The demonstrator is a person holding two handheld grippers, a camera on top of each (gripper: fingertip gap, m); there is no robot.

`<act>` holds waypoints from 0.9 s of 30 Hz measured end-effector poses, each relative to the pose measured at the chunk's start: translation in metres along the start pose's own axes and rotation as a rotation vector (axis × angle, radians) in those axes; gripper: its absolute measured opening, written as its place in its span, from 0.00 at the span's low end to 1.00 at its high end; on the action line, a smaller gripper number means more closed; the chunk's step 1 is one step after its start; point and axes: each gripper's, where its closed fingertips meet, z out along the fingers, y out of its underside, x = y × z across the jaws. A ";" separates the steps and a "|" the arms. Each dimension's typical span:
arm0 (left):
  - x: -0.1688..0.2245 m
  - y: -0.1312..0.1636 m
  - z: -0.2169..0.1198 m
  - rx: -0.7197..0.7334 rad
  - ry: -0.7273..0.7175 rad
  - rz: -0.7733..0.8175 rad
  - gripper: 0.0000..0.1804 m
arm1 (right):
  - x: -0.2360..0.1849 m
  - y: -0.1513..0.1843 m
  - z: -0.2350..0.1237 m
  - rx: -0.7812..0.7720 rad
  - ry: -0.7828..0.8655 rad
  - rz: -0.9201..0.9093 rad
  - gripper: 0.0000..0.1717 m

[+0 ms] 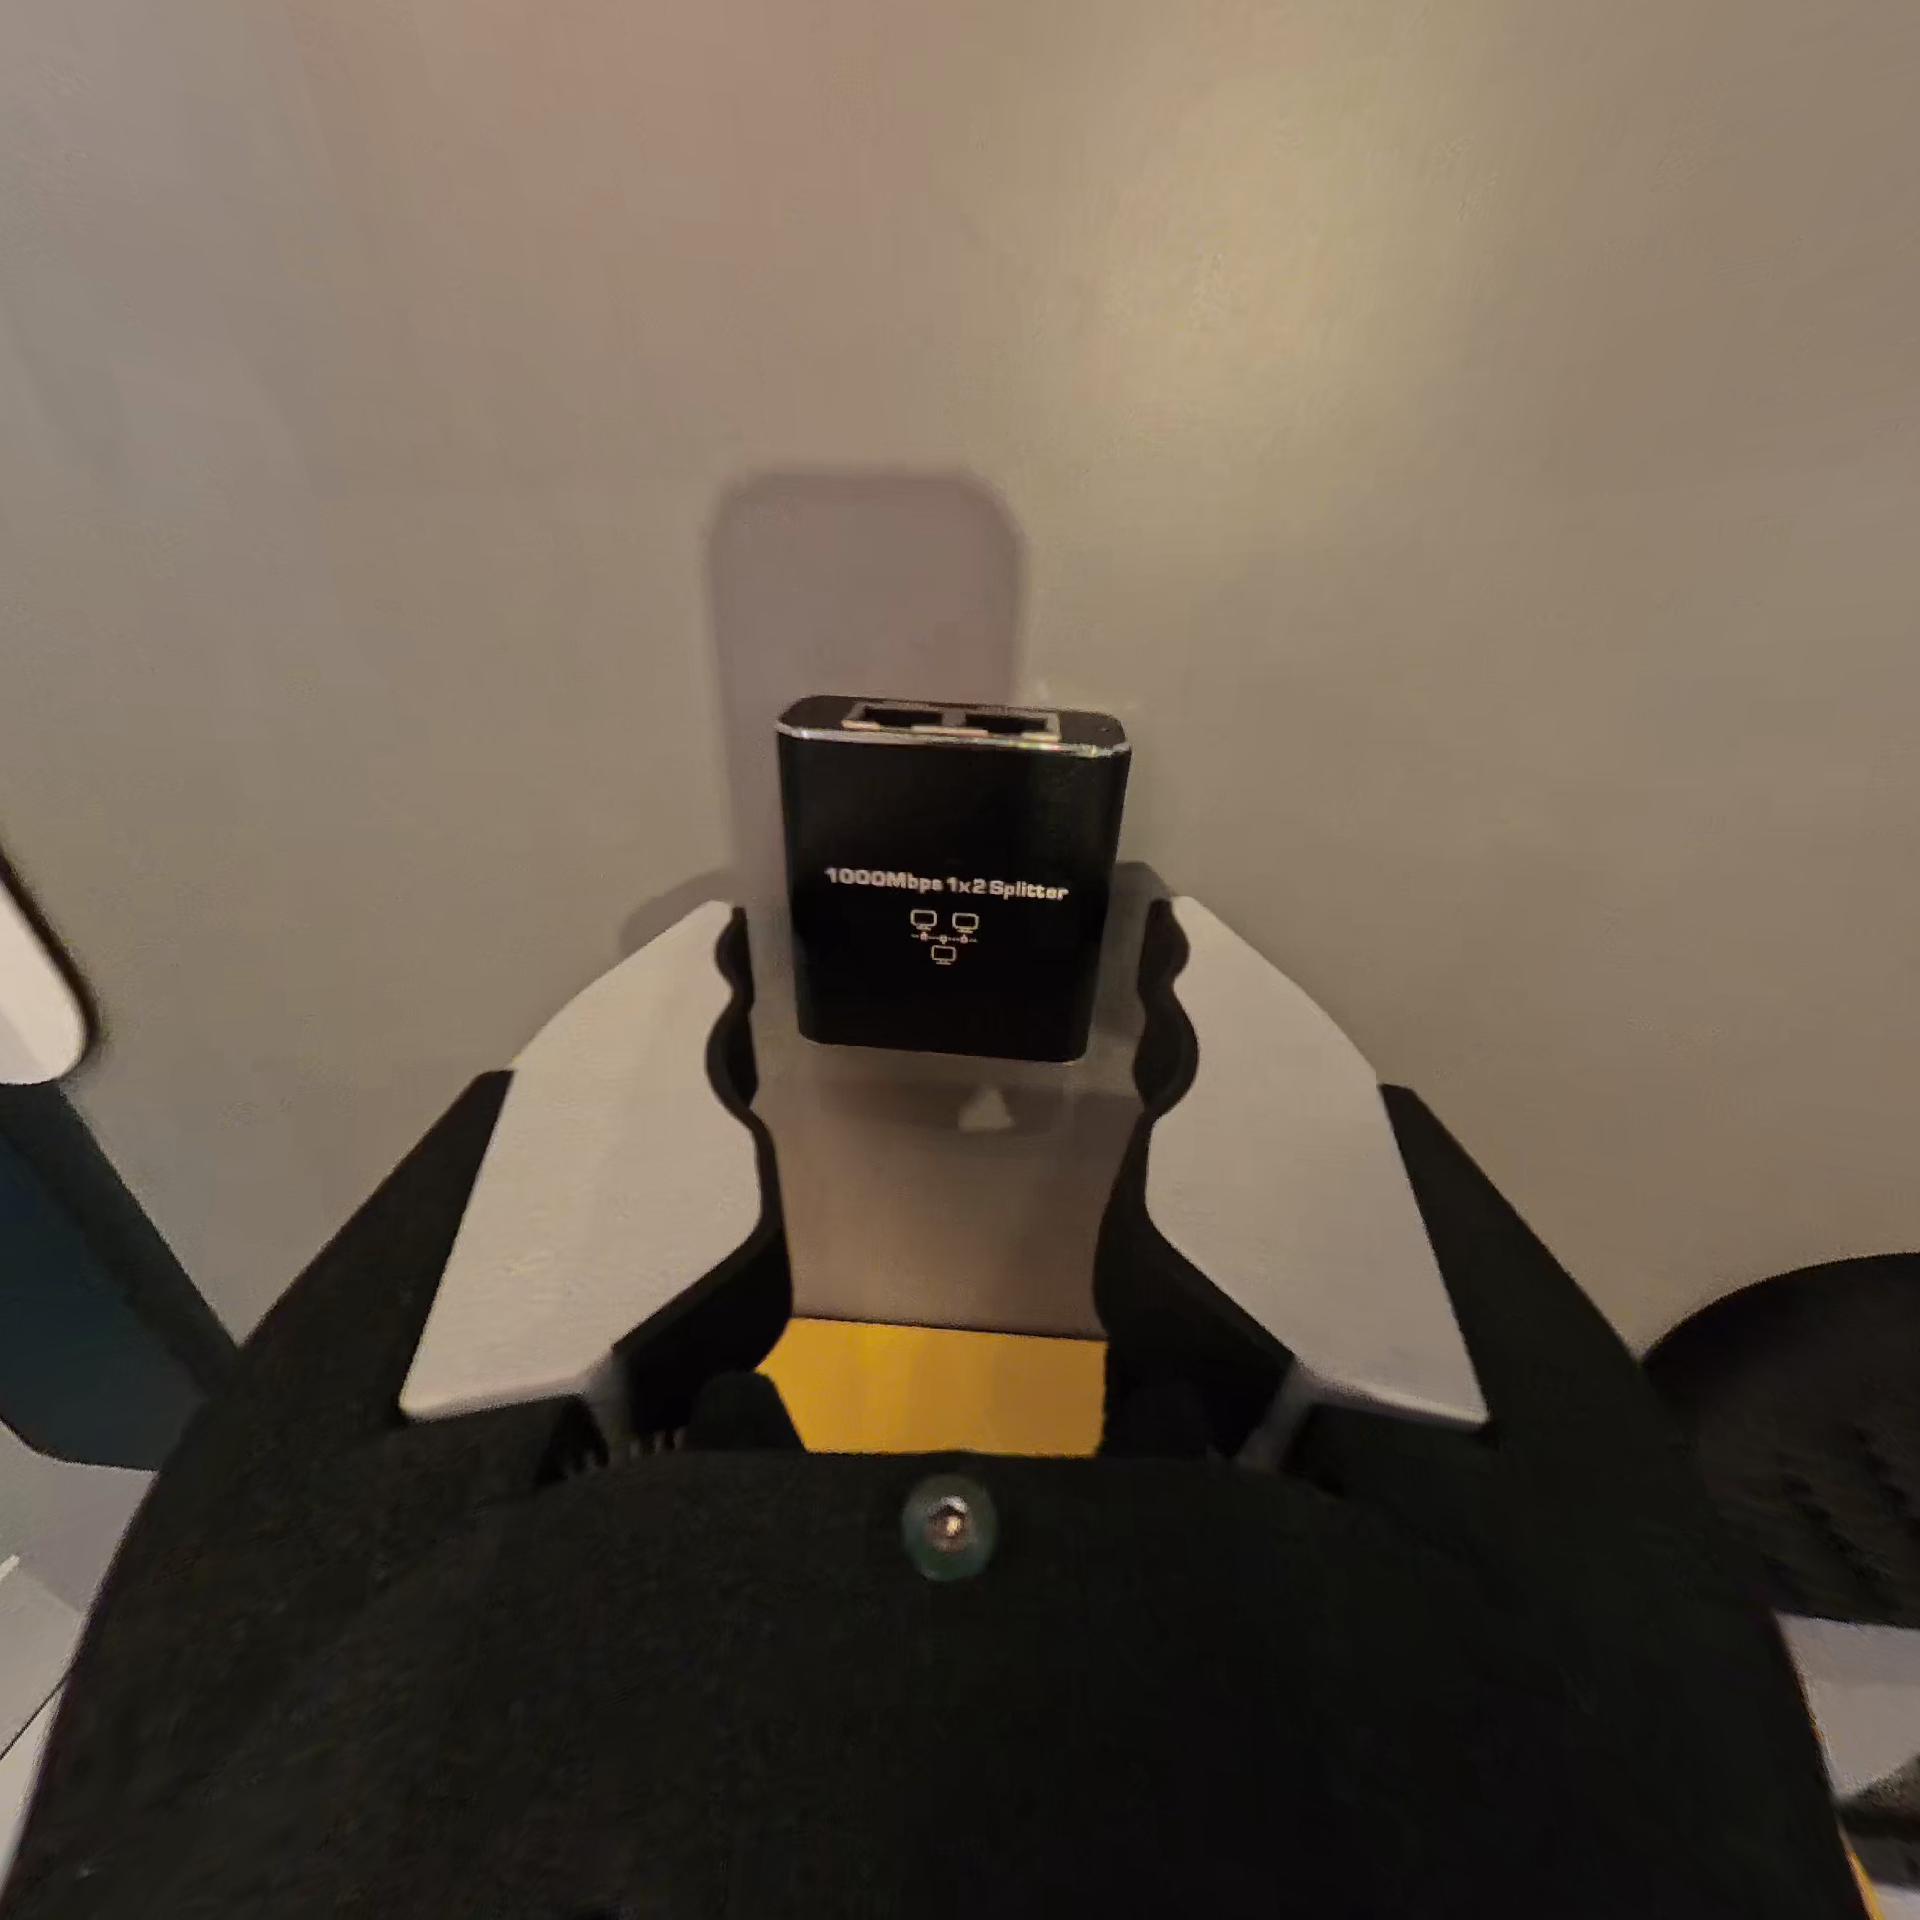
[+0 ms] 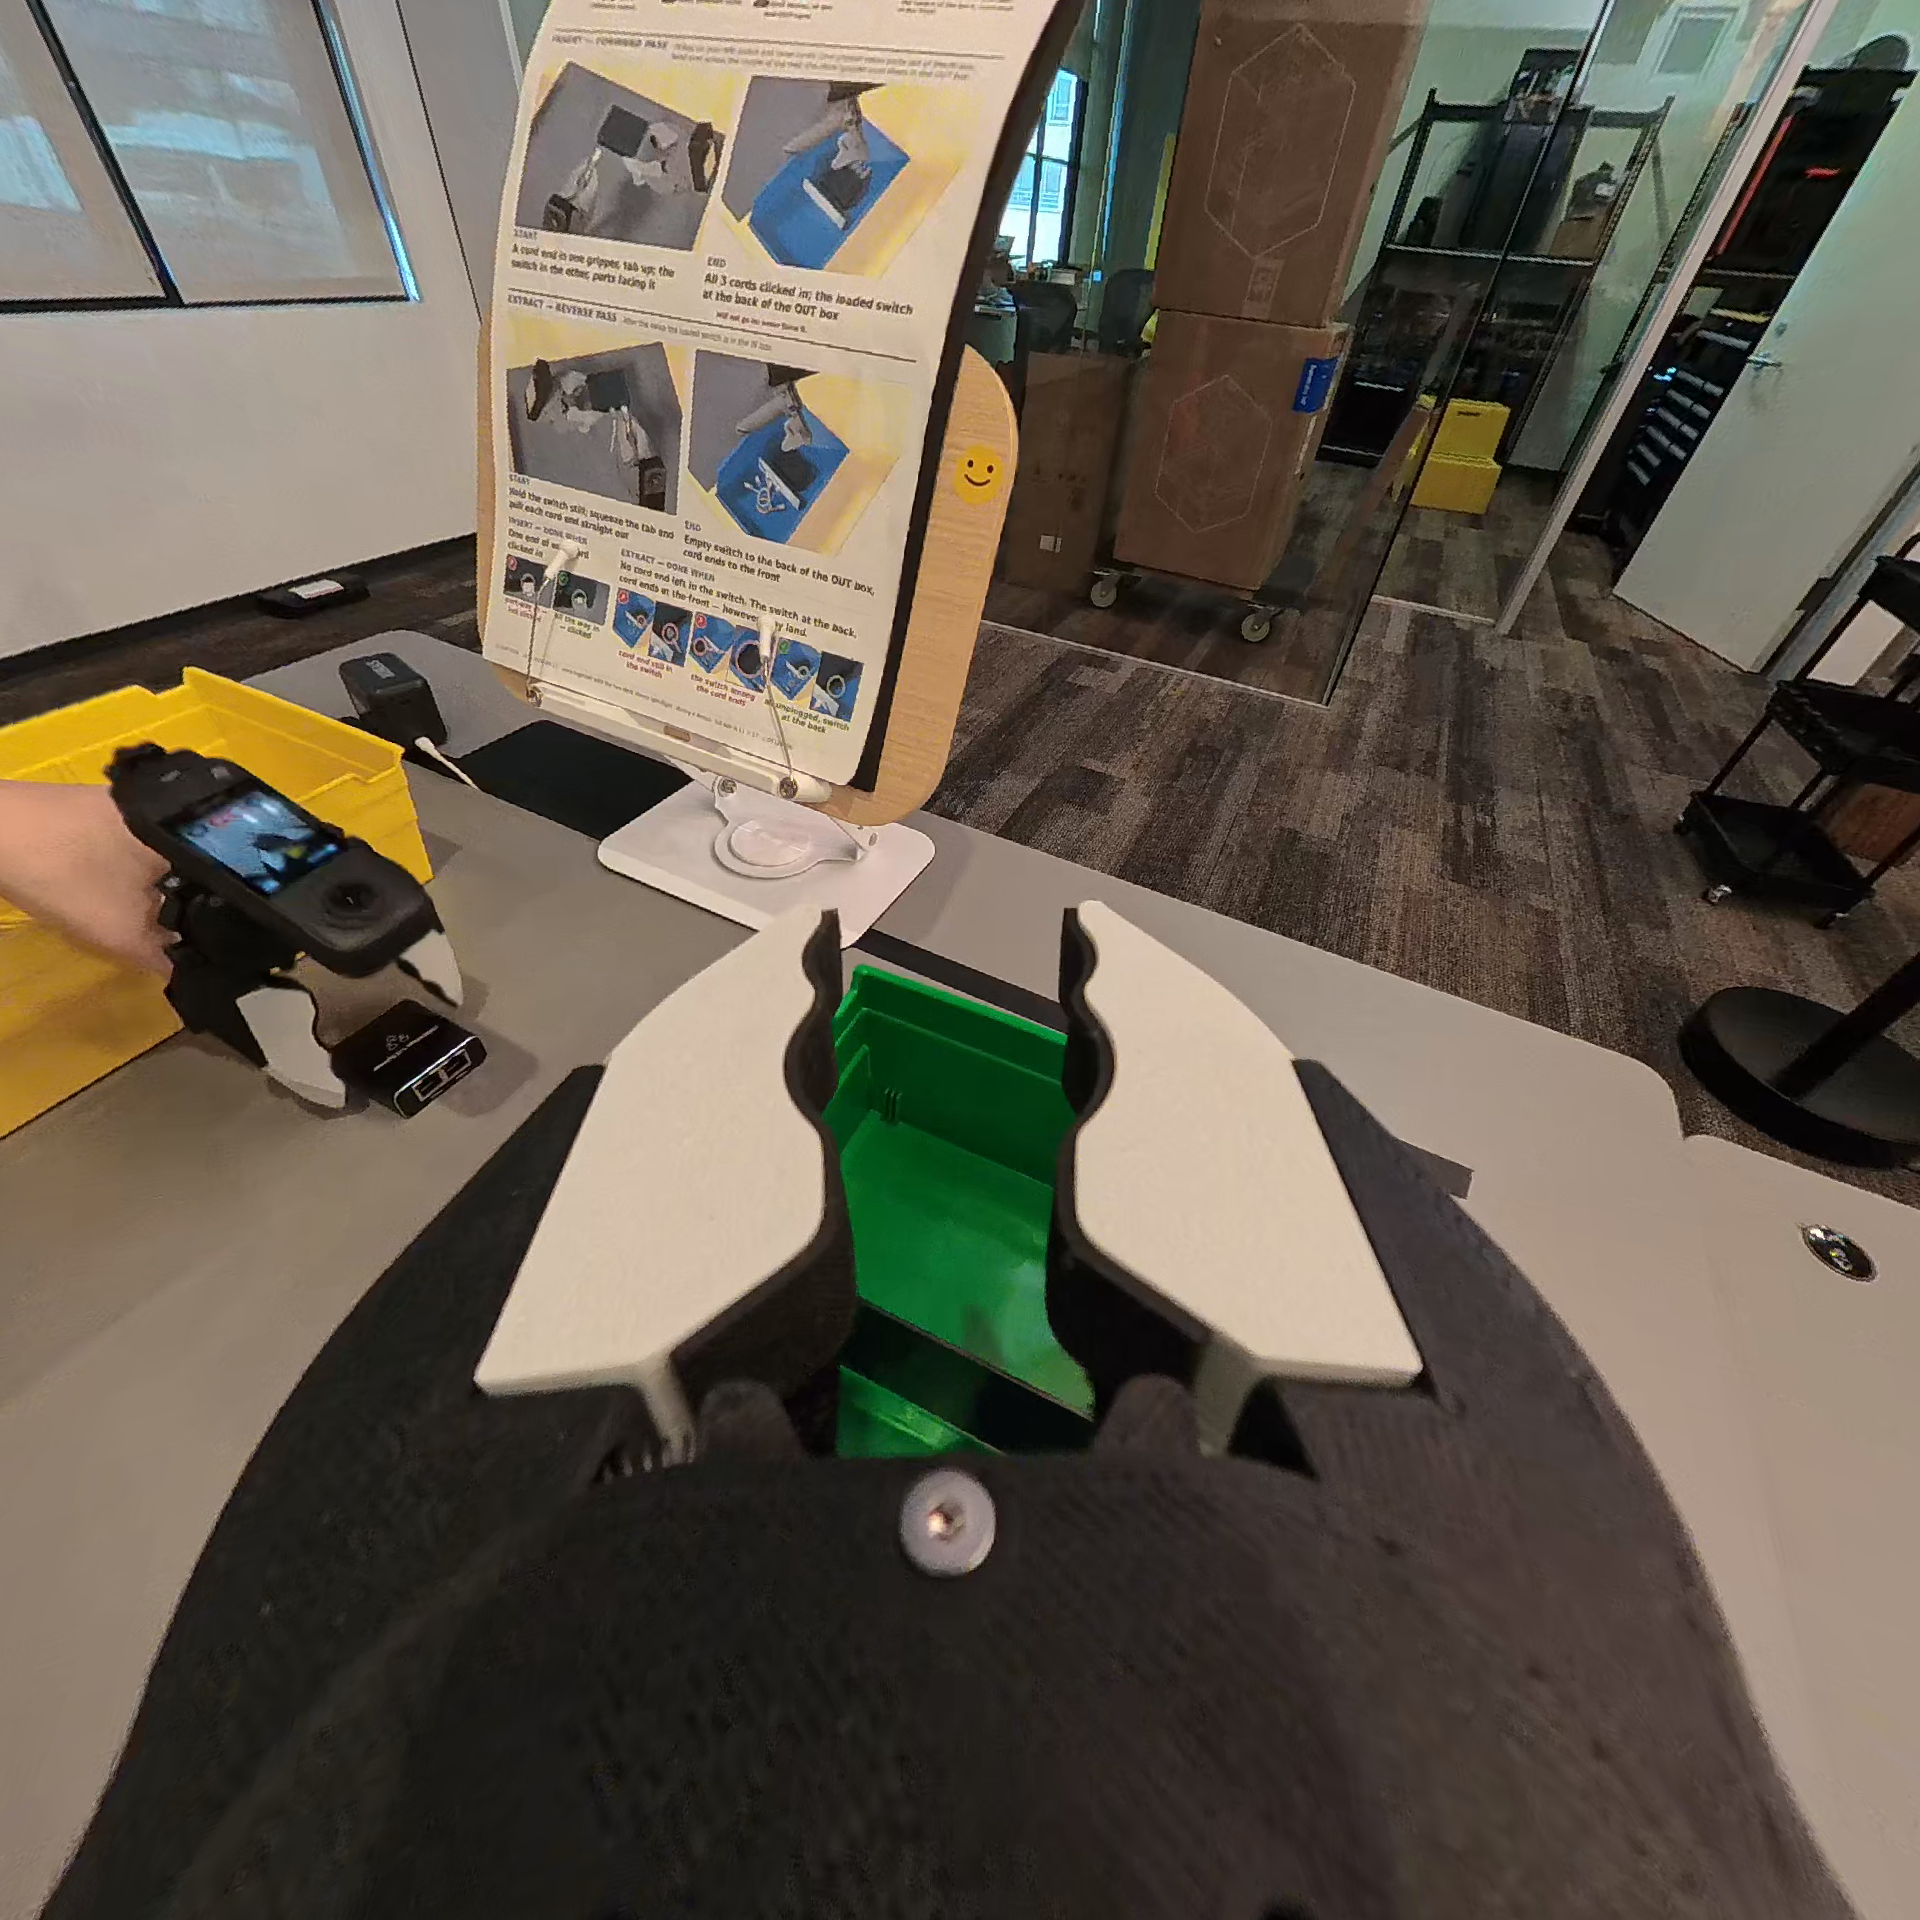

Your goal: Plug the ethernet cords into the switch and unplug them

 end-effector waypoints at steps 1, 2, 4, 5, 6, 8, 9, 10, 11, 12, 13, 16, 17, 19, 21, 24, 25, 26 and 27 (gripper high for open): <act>-0.001 -0.004 -0.005 0.025 -0.010 -0.008 0.40 | -0.001 0.000 0.001 -0.001 -0.003 -0.003 0.24; -0.002 -0.007 -0.014 0.052 -0.027 -0.016 0.41 | -0.001 0.000 0.001 -0.001 -0.006 -0.006 0.24; -0.006 -0.012 -0.040 0.125 -0.089 -0.036 0.40 | -0.001 0.000 0.000 0.002 -0.008 -0.009 0.24; -0.008 -0.013 -0.057 0.177 -0.129 -0.051 0.38 | -0.001 -0.001 -0.001 0.007 -0.006 -0.009 0.24; -0.009 -0.011 -0.077 0.235 -0.163 -0.069 0.37 | 0.000 -0.002 -0.002 0.015 -0.006 -0.007 0.24; -0.004 0.004 -0.115 0.340 -0.213 -0.104 0.30 | 0.000 -0.004 -0.005 0.030 -0.012 0.000 0.24; 0.000 0.020 -0.129 0.368 -0.227 -0.126 0.27 | 0.000 -0.004 -0.006 0.035 -0.015 0.002 0.24; 0.008 0.039 -0.137 0.381 -0.223 -0.149 0.25 | 0.000 -0.005 -0.008 0.039 -0.017 0.005 0.24; 0.017 0.061 -0.141 0.380 -0.207 -0.180 0.24 | 0.001 -0.005 -0.010 0.042 -0.015 0.006 0.24; 0.028 0.085 -0.141 0.365 -0.181 -0.217 0.22 | 0.002 -0.005 -0.012 0.046 -0.011 0.007 0.24; 0.040 0.108 -0.138 0.343 -0.145 -0.252 0.20 | 0.002 -0.007 -0.014 0.054 -0.009 0.010 0.24; 0.084 0.160 -0.120 0.303 -0.002 -0.334 0.17 | -0.001 -0.012 -0.017 0.090 -0.038 0.030 0.24; 0.096 0.170 -0.116 0.306 0.036 -0.354 0.16 | -0.003 -0.014 -0.017 0.097 -0.052 0.038 0.24; 0.111 0.185 -0.111 0.319 0.056 -0.374 0.16 | -0.006 -0.013 -0.014 0.089 -0.063 0.045 0.24; 0.118 0.195 -0.108 0.321 0.024 -0.370 0.16 | -0.006 -0.009 -0.011 0.061 -0.047 0.030 0.24; 0.132 0.202 -0.101 0.297 0.056 -0.352 0.16 | -0.008 -0.004 -0.005 0.015 -0.025 0.000 0.24; 0.134 0.203 -0.100 0.294 0.065 -0.349 0.16 | -0.009 -0.002 -0.003 0.003 -0.025 -0.008 0.24; 0.137 0.203 -0.099 0.299 0.076 -0.347 0.15 | -0.011 -0.001 -0.002 -0.008 -0.025 -0.016 0.24; 0.137 0.202 -0.098 0.304 0.080 -0.347 0.14 | -0.012 -0.001 0.000 -0.014 -0.019 -0.026 0.24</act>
